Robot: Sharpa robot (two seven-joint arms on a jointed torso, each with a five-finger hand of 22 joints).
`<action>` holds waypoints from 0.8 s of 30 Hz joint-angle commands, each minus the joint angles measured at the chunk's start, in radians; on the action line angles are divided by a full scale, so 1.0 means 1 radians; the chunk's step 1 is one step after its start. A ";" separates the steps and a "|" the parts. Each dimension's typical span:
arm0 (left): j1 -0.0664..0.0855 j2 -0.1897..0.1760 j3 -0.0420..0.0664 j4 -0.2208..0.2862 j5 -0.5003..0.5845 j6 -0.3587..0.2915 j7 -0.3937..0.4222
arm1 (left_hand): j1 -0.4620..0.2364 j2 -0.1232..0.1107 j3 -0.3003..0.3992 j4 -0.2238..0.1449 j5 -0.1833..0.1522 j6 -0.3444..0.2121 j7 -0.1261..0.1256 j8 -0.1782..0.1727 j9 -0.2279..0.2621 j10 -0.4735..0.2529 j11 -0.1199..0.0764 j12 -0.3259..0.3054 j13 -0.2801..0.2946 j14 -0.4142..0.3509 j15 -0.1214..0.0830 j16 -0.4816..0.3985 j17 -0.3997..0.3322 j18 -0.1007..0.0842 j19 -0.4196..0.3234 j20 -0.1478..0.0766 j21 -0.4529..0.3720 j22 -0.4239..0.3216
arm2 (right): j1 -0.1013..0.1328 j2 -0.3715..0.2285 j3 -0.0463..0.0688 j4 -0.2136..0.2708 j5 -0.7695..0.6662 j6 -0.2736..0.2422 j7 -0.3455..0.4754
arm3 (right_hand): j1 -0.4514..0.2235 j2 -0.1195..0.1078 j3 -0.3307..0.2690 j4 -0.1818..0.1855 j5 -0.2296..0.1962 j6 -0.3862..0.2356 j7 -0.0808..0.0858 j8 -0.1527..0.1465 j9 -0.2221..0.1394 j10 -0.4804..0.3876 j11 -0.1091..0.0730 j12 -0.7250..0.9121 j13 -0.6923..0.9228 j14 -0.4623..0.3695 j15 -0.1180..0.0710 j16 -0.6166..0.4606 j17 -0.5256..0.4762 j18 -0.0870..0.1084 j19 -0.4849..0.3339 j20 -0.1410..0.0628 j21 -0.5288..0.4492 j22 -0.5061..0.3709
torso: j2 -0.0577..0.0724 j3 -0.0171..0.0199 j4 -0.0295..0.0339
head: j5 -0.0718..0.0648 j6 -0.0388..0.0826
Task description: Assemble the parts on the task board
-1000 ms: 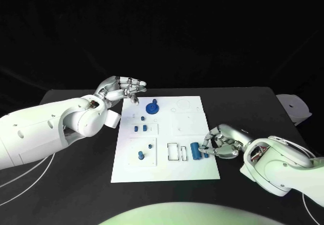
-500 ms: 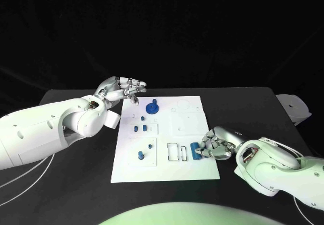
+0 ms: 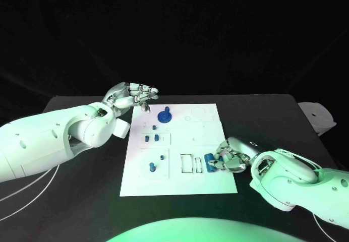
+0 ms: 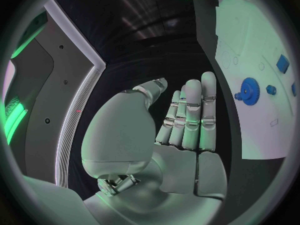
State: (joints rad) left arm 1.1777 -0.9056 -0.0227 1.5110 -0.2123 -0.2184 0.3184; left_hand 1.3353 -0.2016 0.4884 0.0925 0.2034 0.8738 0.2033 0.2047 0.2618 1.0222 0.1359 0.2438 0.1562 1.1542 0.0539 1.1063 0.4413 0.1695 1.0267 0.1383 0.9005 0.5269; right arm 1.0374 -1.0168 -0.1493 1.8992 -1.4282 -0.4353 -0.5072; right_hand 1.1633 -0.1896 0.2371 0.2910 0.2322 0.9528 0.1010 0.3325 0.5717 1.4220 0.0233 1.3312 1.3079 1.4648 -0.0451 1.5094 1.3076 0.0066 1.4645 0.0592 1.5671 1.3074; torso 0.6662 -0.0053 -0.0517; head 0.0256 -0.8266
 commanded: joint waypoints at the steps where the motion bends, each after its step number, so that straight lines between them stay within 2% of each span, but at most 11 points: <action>1: 0.001 0.001 0.001 0.004 0.005 0.016 0.009 | -0.009 0.001 -0.004 0.007 0.000 -0.008 0.002 -0.004 -0.001 -0.006 -0.001 0.007 0.001 -0.007 0.000 0.003 -0.002 0.015 -0.006 0.004 -0.006 -0.002 | -0.002 0.010 0.000 -0.012 -0.054 0.043 -0.019 | -0.010 0.004 -0.007 0.001 0.005 -0.006 -0.002 0.007 0.001 -0.001 -0.003 -0.005 0.048 0.080 -0.004 0.005 0.127 -0.007 0.106 -0.005 0.004 0.263 | 0.000 0.0009 0.0010 | 0.001 -0.001; 8: 0.001 0.000 0.001 0.004 0.005 0.018 0.005 | -0.010 0.001 -0.004 0.009 0.000 -0.008 0.002 -0.004 -0.001 -0.006 -0.001 0.008 0.001 -0.007 0.000 0.004 -0.002 0.015 -0.005 0.004 -0.006 -0.002 | -0.016 0.042 0.000 -0.033 -0.118 0.080 -0.023 | -0.007 0.004 -0.009 -0.001 0.006 -0.005 -0.002 0.008 0.002 -0.002 -0.003 -0.007 0.047 0.080 -0.004 0.006 0.128 -0.007 0.106 -0.005 0.004 0.263 | 0.001 0.0025 0.0014 | 0.005 -0.003; 13: 0.001 0.000 0.001 0.004 0.005 0.019 0.003 | -0.010 0.001 -0.004 0.009 0.000 -0.008 0.002 -0.004 -0.001 -0.006 -0.001 0.008 0.001 -0.007 0.000 0.004 -0.002 0.015 -0.005 0.004 -0.006 -0.002 | -0.025 0.056 0.000 -0.035 -0.129 0.088 -0.025 | -0.001 0.005 -0.013 -0.002 0.006 0.000 -0.004 0.011 0.005 0.000 -0.004 -0.004 0.051 0.081 -0.005 0.007 0.131 -0.007 0.106 -0.005 0.004 0.263 | 0.000 0.0015 0.0000 | 0.004 -0.004; 20: 0.001 -0.001 0.001 0.005 0.005 0.019 0.002 | -0.010 0.001 -0.004 0.009 0.000 -0.008 0.002 -0.004 -0.001 -0.006 -0.001 0.008 0.001 -0.007 0.000 0.004 -0.002 0.015 -0.005 0.004 -0.006 -0.002 | -0.030 0.063 0.000 -0.039 -0.132 0.066 -0.028 | 0.011 0.014 -0.019 -0.001 0.019 0.009 -0.007 0.018 0.011 0.005 -0.007 0.003 0.058 0.081 -0.007 0.009 0.134 -0.007 0.106 -0.007 0.004 0.263 | 0.000 0.0009 0.0001 | 0.003 -0.005; 24: 0.001 -0.001 0.001 0.005 0.005 0.019 0.001 | -0.010 0.001 -0.004 0.009 0.000 -0.008 0.002 -0.004 -0.001 -0.006 -0.001 0.008 0.001 -0.007 0.000 0.004 -0.002 0.015 -0.005 0.004 -0.006 -0.002 | -0.031 0.062 0.000 -0.037 -0.133 0.047 -0.031 | 0.021 0.030 -0.020 -0.001 0.030 0.020 -0.012 0.026 0.017 0.012 -0.011 0.013 0.068 0.082 -0.010 0.010 0.138 -0.007 0.106 -0.009 0.004 0.263 | 0.000 0.0012 0.0008 | 0.003 -0.007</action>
State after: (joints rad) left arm 1.1779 -0.9071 -0.0228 1.5131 -0.2117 -0.2155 0.3149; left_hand 1.3353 -0.2016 0.4843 0.0966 0.2034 0.8738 0.2033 0.2047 0.2618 1.0223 0.1358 0.2479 0.1569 1.1542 0.0539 1.1063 0.4406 0.1695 1.0267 0.1383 0.9005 0.5259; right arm 1.0121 -0.9570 -0.1454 1.8620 -1.5454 -0.3945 -0.5262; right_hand 1.1804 -0.1727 0.2204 0.2909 0.2578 0.9665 0.0912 0.3558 0.5844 1.4319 0.0135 1.3422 1.3076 1.4684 -0.0487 1.5147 1.3074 0.0067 1.4649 0.0589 1.5665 1.3081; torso 0.6663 -0.0040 -0.0517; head 0.0284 -0.8322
